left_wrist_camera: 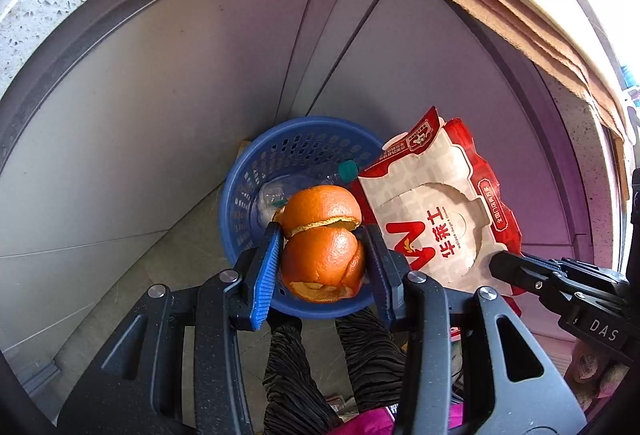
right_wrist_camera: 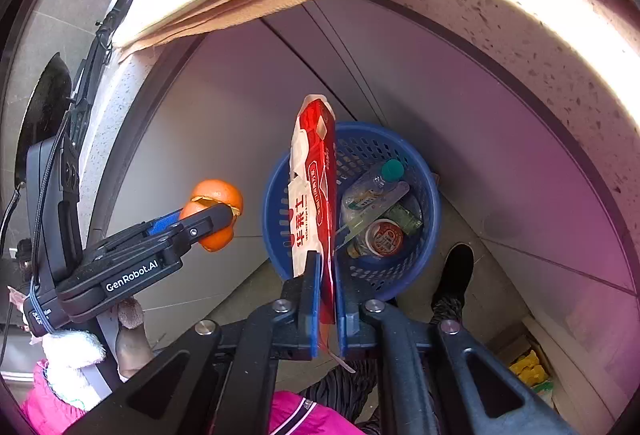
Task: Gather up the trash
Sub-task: 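Open both tools to drop peel and bag into the basket, then raise both open tools back up toward the towel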
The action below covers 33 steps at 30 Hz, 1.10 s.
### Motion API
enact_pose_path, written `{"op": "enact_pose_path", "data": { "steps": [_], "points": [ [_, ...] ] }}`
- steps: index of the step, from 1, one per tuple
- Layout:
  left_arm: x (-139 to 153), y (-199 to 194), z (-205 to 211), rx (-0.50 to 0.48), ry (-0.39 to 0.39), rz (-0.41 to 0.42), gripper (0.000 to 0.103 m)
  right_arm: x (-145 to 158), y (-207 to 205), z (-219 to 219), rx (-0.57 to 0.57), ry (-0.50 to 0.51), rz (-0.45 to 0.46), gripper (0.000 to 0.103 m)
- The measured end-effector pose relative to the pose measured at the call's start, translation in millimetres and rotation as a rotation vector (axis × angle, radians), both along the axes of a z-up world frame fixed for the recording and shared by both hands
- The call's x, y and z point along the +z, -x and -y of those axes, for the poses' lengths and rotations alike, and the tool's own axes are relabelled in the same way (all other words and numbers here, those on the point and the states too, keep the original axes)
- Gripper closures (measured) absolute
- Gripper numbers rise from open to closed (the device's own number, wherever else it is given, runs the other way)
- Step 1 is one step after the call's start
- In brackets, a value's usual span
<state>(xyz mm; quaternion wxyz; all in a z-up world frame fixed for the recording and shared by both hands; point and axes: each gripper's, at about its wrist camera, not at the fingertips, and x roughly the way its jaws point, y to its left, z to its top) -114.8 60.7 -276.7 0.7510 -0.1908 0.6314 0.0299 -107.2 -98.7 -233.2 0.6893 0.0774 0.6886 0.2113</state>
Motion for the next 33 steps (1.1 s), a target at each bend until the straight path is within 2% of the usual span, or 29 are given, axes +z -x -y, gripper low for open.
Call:
{"op": "enact_pose_path", "data": {
  "steps": [2, 4, 6, 8, 9, 11, 13, 16, 25, 33],
  "points": [
    [5, 0, 1, 0.001, -0.003, -0.003, 0.061, -1, -2, 0, 0.000, 0.003, 0.003, 0.093],
    [6, -1, 1, 0.000, -0.010, -0.005, 0.061, -1, -3, 0, -0.002, 0.007, 0.005, 0.082],
    [9, -1, 2, 0.002, -0.017, -0.006, 0.060, -2, -4, 1, -0.003, 0.013, 0.005, 0.076],
    [9, -1, 2, 0.002, -0.014, -0.011, 0.057, -2, -5, 3, -0.007, 0.011, -0.004, 0.075],
    [9, -2, 3, 0.001, -0.014, -0.013, 0.057, -2, -6, 4, -0.011, 0.010, -0.005, 0.070],
    [11, -2, 2, -0.004, -0.020, -0.012, 0.048, 0, -7, 6, -0.014, 0.012, -0.002, 0.063],
    [15, -2, 2, -0.001, -0.032, -0.004, 0.041, 2, -7, 8, -0.011, 0.010, 0.004, 0.051],
    [19, -2, 1, 0.008, -0.033, 0.001, 0.041, 6, -6, 8, -0.006, 0.009, 0.014, 0.044],
    [36, -3, 0, 0.017, -0.043, 0.027, 0.041, 24, -7, 4, 0.027, -0.007, 0.045, 0.040],
    [66, -5, 0, 0.029, -0.080, 0.086, 0.041, 46, -12, -2, 0.047, -0.027, 0.088, 0.035]
  ]
}}
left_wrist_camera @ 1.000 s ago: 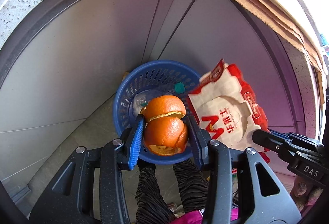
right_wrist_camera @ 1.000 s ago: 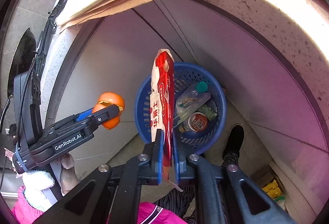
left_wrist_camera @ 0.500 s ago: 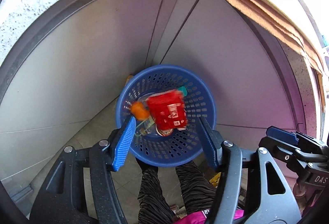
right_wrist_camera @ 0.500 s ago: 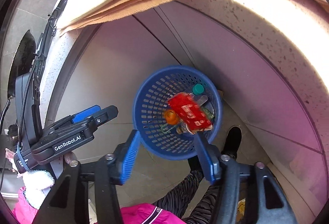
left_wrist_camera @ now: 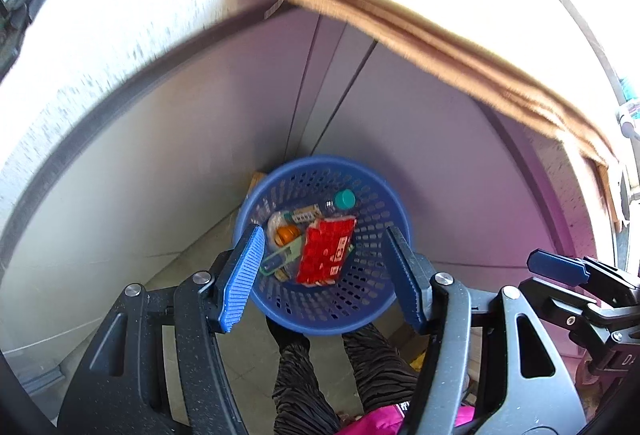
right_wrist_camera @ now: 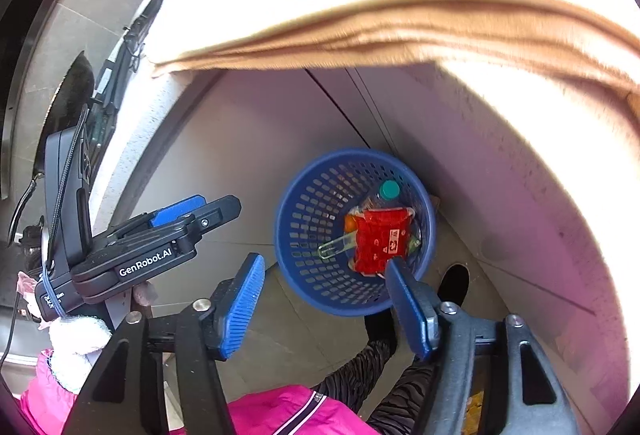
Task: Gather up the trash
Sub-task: 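Raise both open tools back up toward the towel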
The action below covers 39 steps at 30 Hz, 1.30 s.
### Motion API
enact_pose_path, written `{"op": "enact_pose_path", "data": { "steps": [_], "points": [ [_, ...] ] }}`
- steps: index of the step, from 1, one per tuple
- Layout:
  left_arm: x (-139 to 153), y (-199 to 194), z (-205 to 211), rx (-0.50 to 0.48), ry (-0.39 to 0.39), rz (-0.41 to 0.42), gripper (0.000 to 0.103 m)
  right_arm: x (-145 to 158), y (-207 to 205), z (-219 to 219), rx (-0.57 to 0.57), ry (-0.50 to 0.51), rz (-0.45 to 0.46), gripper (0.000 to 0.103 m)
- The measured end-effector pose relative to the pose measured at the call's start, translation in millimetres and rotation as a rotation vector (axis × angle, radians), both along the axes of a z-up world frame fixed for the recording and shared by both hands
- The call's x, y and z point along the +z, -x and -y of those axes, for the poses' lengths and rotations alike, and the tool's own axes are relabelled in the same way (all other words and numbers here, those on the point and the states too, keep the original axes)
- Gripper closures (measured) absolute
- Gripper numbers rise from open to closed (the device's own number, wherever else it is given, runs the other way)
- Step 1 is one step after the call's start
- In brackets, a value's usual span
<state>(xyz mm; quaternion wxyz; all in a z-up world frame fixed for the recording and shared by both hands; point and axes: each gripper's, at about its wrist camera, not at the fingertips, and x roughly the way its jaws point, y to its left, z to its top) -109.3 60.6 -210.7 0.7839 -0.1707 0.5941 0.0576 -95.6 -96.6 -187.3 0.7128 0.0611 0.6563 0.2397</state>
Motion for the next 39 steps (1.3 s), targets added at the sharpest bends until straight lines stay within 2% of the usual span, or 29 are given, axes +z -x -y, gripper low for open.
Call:
{"op": "enact_pose_path", "data": {
  "steps": [8, 15, 18, 22, 25, 29, 39],
  "points": [
    [41, -9, -1, 0.012, -0.027, 0.082, 0.040, 28, -11, 5, 0.004, -0.050, 0.028, 0.032],
    [71, -25, 0, 0.010, -0.041, 0.152, 0.041, 59, -29, 15, 0.000, -0.075, 0.090, 0.026],
    [78, -32, 3, 0.006, -0.050, 0.179, 0.040, 70, -37, 18, -0.007, -0.080, 0.119, 0.020],
    [87, -48, 8, -0.001, -0.063, 0.205, 0.040, 86, -50, 25, -0.004, -0.071, 0.169, 0.019],
    [93, -61, 10, 0.002, -0.063, 0.225, 0.034, 97, -62, 29, -0.002, -0.067, 0.205, 0.017],
    [100, -76, 16, 0.004, -0.057, 0.241, 0.034, 109, -82, 40, -0.005, -0.064, 0.249, 0.013],
    [108, -114, 27, 0.005, -0.045, 0.260, 0.034, 121, -136, 68, -0.059, -0.082, 0.293, 0.005]
  ]
}}
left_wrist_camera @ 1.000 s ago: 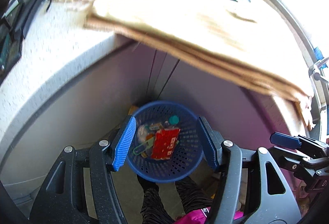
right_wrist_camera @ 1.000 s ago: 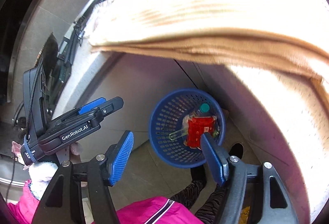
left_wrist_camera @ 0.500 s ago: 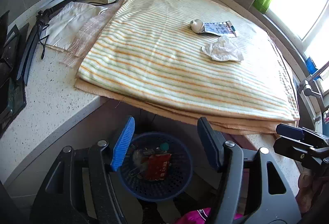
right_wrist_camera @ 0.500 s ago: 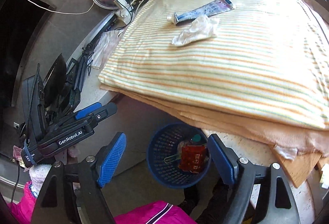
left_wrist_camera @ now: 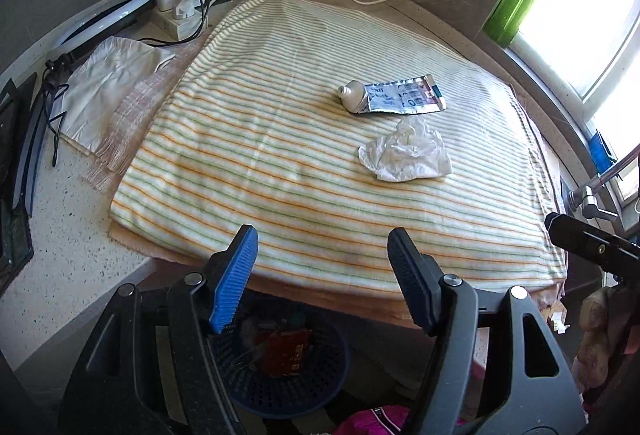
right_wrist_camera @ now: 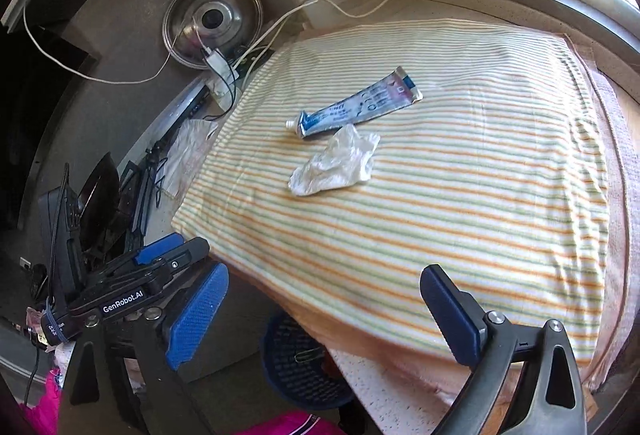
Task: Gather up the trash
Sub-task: 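Raise both open tools back up toward the towel, then grasp the toothpaste tube with the left tool while the right tool grasps the tissue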
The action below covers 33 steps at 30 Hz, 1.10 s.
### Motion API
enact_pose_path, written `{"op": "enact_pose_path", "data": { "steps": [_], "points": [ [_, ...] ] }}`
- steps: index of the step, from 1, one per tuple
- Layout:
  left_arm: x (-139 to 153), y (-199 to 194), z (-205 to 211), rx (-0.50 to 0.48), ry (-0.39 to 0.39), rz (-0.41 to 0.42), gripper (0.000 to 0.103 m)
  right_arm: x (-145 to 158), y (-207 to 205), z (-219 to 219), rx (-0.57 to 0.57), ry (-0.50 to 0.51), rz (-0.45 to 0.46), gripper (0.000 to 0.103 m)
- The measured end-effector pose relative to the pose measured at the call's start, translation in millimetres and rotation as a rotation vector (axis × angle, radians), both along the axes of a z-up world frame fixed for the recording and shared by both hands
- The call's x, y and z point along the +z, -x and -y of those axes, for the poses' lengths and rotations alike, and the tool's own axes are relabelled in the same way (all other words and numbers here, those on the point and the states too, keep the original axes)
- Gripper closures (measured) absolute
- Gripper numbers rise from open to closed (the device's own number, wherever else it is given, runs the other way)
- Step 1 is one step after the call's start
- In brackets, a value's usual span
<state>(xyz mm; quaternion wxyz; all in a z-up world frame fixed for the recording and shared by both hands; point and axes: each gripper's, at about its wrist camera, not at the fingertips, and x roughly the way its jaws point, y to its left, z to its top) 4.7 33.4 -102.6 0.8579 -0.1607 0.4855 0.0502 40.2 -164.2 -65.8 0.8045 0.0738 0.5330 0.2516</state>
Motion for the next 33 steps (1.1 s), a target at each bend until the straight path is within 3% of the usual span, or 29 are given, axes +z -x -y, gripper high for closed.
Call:
{"op": "enact_pose_path", "data": {
  "steps": [12, 16, 33],
  "points": [
    [-2, -49, -3, 0.034, 0.025, -0.005, 0.034, -18, -64, 16, -0.027, -0.063, -0.048, 0.005],
    [-2, -71, -8, 0.048, 0.042, -0.006, 0.034, -32, -73, 9, -0.007, -0.075, -0.082, 0.011],
    [-47, -158, -30, 0.134, 0.268, -0.103, 0.037, -62, -93, -24, 0.075, -0.087, -0.139, 0.026]
  ]
}}
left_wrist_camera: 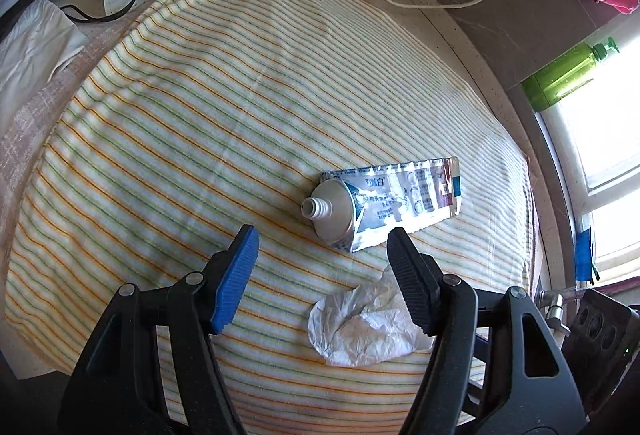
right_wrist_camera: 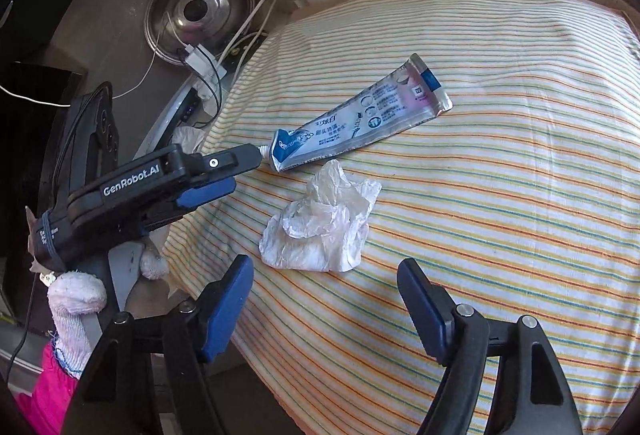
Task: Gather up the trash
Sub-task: 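Grasp the toothpaste tube with the left tool while the right tool grasps the tissue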
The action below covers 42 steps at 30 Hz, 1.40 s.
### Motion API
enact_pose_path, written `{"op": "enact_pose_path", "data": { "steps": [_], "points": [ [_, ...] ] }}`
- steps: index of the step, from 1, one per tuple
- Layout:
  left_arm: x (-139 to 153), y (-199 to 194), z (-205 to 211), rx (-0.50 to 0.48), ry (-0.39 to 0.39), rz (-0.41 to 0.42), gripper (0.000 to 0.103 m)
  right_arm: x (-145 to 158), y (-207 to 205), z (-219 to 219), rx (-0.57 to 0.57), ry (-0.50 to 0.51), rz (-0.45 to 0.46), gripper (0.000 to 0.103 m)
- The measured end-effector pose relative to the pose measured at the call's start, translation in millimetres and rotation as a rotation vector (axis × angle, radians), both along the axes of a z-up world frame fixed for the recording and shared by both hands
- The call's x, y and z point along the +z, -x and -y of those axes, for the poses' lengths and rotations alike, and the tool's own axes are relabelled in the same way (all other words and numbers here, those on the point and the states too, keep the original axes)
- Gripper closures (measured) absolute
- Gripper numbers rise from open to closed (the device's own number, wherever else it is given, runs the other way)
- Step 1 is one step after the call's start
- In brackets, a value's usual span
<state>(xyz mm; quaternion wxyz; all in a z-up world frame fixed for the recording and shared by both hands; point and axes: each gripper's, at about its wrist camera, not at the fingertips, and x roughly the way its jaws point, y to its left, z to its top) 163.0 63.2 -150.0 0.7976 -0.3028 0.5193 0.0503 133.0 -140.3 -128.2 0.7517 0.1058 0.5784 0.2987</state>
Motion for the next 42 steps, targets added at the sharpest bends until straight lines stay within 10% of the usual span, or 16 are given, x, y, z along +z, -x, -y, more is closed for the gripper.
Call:
{"op": "enact_pose_path", "data": {
  "steps": [20, 31, 42],
  "points": [
    [-18, -33, 11, 0.011, -0.040, -0.043, 0.073, -11, -16, -22, 0.030, 0.006, 0.027, 0.035],
    [-12, -23, 1, 0.021, -0.054, -0.024, 0.074, -17, -14, -37, 0.043, 0.108, 0.091, 0.100],
    [6, 9, -31, 0.064, -0.089, 0.018, 0.074, 5, -6, -26, 0.001, 0.071, 0.137, 0.103]
  ]
}}
